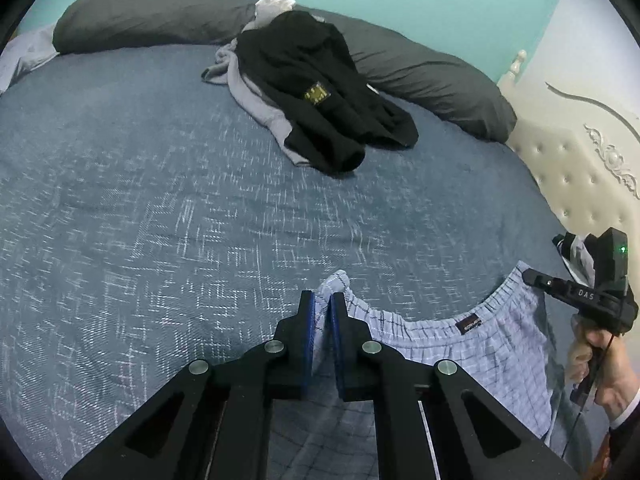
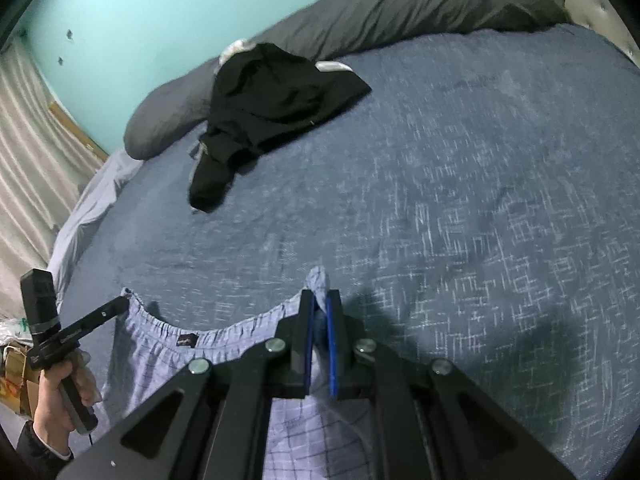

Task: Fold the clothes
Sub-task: 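Grasp the shorts waistband with the left tool while the right tool grasps its other end, then lay the plaid shorts flat and open both tools above them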

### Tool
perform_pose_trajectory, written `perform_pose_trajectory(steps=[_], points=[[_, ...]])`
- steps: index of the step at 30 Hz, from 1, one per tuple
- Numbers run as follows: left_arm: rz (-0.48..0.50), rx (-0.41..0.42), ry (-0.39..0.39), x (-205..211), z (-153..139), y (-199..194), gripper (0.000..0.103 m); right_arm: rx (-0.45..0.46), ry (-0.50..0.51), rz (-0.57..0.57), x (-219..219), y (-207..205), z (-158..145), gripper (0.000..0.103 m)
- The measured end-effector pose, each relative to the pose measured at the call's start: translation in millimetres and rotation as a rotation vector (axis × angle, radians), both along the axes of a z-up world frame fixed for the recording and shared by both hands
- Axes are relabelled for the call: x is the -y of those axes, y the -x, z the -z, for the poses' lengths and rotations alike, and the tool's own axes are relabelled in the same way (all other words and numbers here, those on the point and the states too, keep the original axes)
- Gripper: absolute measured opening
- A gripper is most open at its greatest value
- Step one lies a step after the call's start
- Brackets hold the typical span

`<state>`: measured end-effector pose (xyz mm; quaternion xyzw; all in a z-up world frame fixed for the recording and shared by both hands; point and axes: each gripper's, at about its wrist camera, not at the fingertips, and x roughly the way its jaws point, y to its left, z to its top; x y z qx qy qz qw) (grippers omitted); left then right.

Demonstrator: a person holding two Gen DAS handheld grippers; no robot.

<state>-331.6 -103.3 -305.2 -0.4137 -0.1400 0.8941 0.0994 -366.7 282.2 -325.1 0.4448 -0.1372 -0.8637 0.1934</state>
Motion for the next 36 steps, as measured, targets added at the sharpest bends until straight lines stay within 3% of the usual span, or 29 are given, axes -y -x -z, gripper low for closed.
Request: perform_pose_trajectory(steps=[4, 8, 9, 10, 11, 12, 14, 20, 27, 36], points=[[-0.001, 0.029, -0.005, -2.5, 10.6, 3.8, 0.009, 0.048, -0.019, 0.017, 1.7, 7.0, 14.5, 0.005], [-0.008, 0.05, -0.015, -1.3, 15.8, 0.0, 0.01, 0.083, 0.043, 0.063, -6.0, 10.4, 18.6, 0.011], [-0.014, 0.051, -0.02, 1.4, 13.4, -6.1, 0.011, 0.089, 0.044, 0.082, -8.0, 9.9, 17.1, 0.017], [-0.02, 0.051, -0.026, 4.1, 11.0, -12.1, 0.013, 0.09, 0.043, 0.096, -10.2, 7.8, 13.5, 0.035], [-0.026, 0.051, -0.031, 6.9, 8.7, -18.2, 0.02, 0.09, 0.045, 0.106, -13.2, 4.9, 8.5, 0.042], [-0.032, 0.052, -0.036, 9.6, 6.3, -24.2, 0.032, 0.089, 0.048, 0.116, -16.2, 2.1, 3.4, 0.042], [-0.044, 0.052, -0.047, 15.1, 1.5, -36.4, 0.04, 0.083, 0.067, 0.144, -24.5, -11.3, -9.6, 0.042], [-0.08, 0.054, -0.079, 31.5, -12.7, -72.7, 0.045, 0.07, 0.208, 0.213, -49.6, -81.5, -25.5, 0.042], [-0.1, 0.07, -0.096, 33.5, -17.6, -123.3, 0.058, 0.081, 0.351, 0.294, -71.5, -170.1, -10.1, 0.042], [-0.114, 0.094, -0.107, 23.6, -11.0, -185.2, 0.061, 0.112, 0.514, 0.339, -75.9, -199.6, 18.2, 0.042]])
